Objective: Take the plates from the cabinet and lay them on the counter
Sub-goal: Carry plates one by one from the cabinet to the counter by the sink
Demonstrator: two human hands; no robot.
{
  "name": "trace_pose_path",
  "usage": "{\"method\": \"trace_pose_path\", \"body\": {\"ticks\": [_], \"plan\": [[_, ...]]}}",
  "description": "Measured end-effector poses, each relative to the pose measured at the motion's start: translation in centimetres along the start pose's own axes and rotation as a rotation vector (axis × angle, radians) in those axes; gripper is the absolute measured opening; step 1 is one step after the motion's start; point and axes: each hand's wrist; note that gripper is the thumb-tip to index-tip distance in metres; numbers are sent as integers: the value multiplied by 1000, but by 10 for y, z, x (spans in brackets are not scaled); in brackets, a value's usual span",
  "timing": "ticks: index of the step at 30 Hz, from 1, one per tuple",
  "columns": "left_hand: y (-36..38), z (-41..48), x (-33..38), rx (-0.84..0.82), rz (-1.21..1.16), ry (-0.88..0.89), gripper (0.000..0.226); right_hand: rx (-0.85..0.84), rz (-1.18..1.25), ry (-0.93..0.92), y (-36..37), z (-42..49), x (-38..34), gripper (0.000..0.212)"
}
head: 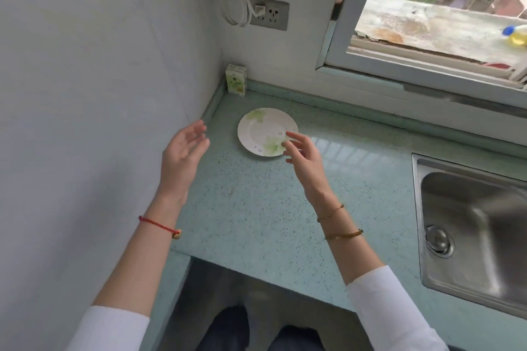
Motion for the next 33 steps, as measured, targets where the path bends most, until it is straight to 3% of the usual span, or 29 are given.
{"method": "trace_pose_path", "body": {"ticks": [7,17,33], "plan": [[15,-135,21,223,-57,53,37,-243,-13,-127,-6,-79,-12,30],[61,-368,13,636,-124,104,38,-714,-68,-222,9,-210,3,27],[156,-753,-14,1570,-104,76,38,-1596,-182,-152,111,-514,47,25]]}}
Point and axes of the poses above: each hand's wrist, its own z-axis towards the middle knuckle, its own y-axis out of the palm, x = y × z, and after that the axes turned 10 degrees about -x, right-handed
